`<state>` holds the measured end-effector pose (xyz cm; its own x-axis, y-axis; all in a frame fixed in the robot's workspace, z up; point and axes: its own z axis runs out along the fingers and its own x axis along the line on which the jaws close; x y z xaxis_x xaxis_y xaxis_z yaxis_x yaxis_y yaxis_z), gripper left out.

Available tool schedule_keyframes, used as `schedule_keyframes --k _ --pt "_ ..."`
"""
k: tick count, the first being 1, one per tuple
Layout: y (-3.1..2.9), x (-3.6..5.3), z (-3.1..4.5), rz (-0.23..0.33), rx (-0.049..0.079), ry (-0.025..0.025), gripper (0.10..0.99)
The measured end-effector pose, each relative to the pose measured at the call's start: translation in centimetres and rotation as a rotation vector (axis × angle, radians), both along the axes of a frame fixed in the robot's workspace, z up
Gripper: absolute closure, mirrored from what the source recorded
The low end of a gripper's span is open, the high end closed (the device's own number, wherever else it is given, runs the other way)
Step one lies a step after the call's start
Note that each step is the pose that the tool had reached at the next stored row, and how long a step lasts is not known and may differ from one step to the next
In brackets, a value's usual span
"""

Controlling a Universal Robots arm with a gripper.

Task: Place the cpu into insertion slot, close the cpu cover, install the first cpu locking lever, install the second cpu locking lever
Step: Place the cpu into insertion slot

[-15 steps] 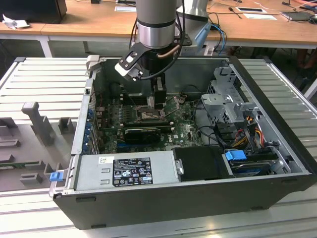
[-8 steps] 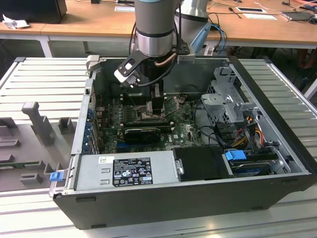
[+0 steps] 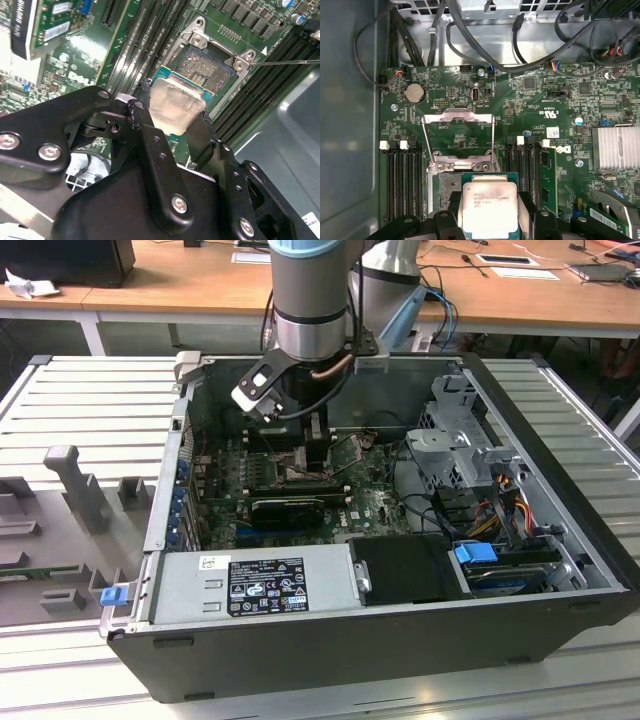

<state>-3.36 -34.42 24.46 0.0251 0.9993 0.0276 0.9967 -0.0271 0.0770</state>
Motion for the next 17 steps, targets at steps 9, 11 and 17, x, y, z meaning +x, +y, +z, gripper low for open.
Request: schedule_keyframes --k 9,11,17 --pt "1.46 -0.79 -1.56 0.009 0.0 0.0 0.557" --pt "1.71 -1.0 -2.0 0.012 0.0 -0.0001 0.557" --pt "1.87 -1.09 -2.89 0.012 -0.001 0.0 0.557"
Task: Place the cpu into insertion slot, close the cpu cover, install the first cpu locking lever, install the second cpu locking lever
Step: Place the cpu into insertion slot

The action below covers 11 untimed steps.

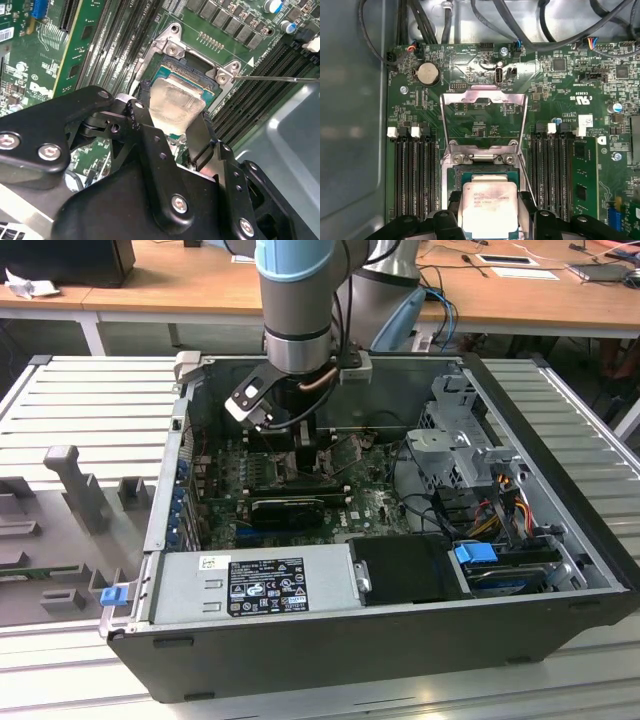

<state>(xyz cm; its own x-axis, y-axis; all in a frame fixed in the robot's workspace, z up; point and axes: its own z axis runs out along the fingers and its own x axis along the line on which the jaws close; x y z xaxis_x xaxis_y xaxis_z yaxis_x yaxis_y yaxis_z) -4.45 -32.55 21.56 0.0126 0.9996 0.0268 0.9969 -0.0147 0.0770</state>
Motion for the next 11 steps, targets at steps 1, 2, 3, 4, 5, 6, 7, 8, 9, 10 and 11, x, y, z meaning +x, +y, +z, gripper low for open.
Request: schedule_keyframes --k 1,2,3,4,5,6,7,8,9,10,11 --pt "0.0 0.0 -0.19 0.0 0.0 0.0 0.557" --pt "0.0 0.0 -0.36 0.0 0.0 0.0 0.557" --pt "0.0 0.0 -0.44 0.0 0.0 0.0 0.557" --pt "0.0 0.0 -0.5 0.0 0.0 0.0 0.557" --pt "0.0 0.0 -0.55 0.0 0.0 0.0 0.557" --pt "0.1 -0.01 -0.65 0.001 0.0 0.0 0.557" --pt "0.3 0.0 -0.77 0.003 0.0 0.0 0.557" --pt "0.35 0.0 -0.84 0.003 0.0 -0.0001 0.557" --pt "0.35 0.0 -0.89 0.003 0.0 -0.0001 0.557" --pt "0.35 0.0 -0.96 0.003 0.0 0.0 0.557" --pt "0.35 0.0 -1.02 0.003 0.0 0.0 0.557"
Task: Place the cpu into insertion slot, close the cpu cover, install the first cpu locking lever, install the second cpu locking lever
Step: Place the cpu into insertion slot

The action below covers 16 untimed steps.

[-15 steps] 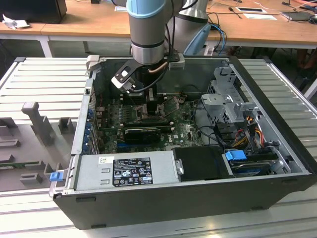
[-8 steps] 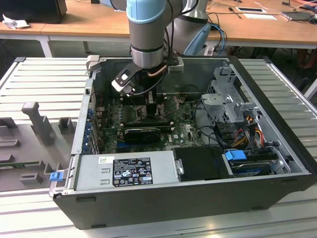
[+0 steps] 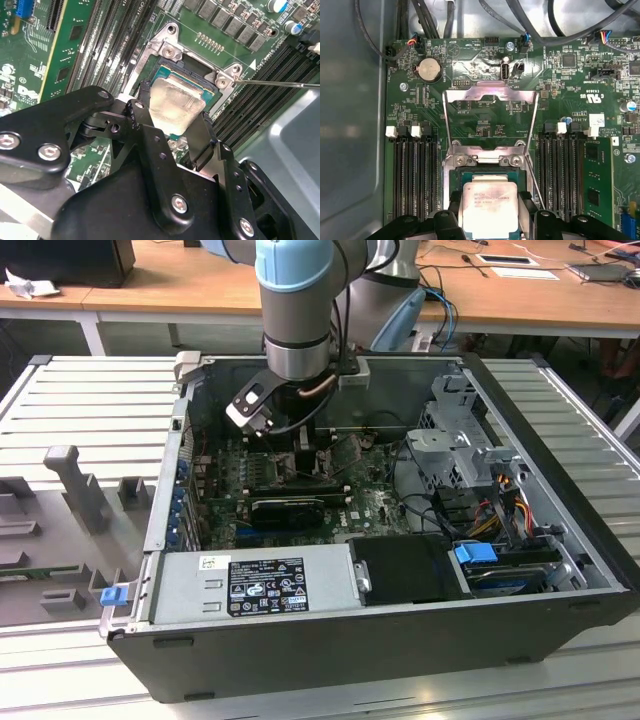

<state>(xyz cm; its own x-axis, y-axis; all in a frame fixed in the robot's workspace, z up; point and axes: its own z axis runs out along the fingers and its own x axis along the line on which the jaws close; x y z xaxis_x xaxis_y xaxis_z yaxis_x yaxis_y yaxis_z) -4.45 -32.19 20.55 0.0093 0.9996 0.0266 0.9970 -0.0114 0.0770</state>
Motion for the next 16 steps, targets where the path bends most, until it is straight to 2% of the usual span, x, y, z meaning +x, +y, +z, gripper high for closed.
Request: schedule_keyframes --k 7,16 --pt "0.01 0.0 -0.3 0.0 0.0 0.0 0.557" --pt "0.01 0.0 -0.32 0.0 0.0 0.0 0.557"
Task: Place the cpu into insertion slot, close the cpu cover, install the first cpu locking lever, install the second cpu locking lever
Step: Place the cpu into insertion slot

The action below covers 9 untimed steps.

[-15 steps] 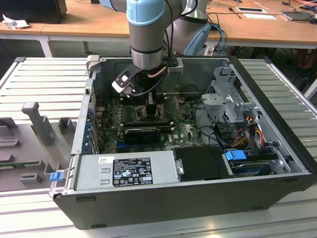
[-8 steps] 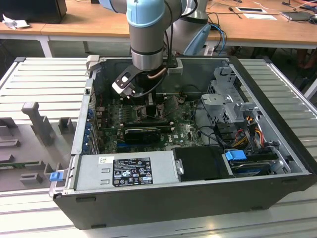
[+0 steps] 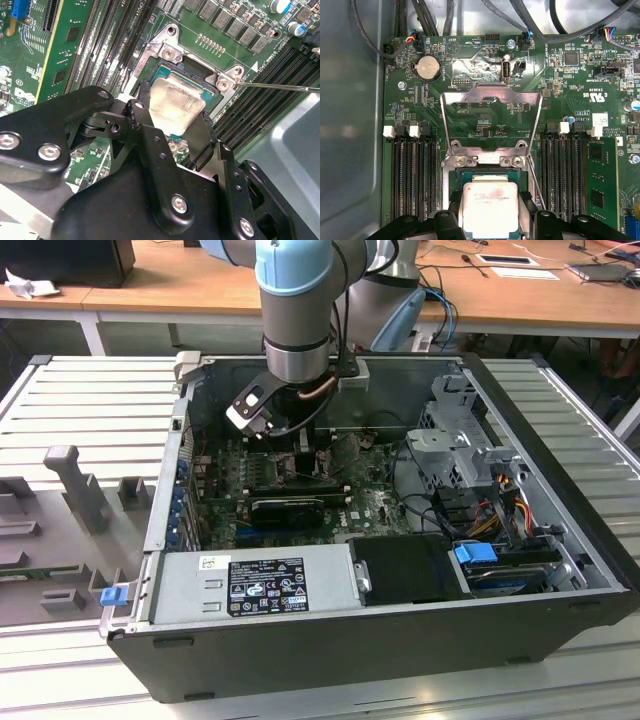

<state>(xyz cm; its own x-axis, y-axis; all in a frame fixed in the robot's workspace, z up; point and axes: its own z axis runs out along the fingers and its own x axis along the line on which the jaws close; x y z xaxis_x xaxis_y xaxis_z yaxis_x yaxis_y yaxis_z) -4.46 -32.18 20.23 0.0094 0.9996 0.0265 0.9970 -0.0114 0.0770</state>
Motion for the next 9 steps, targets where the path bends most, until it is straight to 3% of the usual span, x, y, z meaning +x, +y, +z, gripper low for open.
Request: schedule_keyframes --k 2,3,9 --pt "0.0 0.0 0.0 0.0 0.0 0.0 0.545" --pt "0.0 0.0 -0.01 0.0 0.0 0.0 0.478" --pt "0.01 0.0 0.54 0.0 -0.001 0.0 0.478"
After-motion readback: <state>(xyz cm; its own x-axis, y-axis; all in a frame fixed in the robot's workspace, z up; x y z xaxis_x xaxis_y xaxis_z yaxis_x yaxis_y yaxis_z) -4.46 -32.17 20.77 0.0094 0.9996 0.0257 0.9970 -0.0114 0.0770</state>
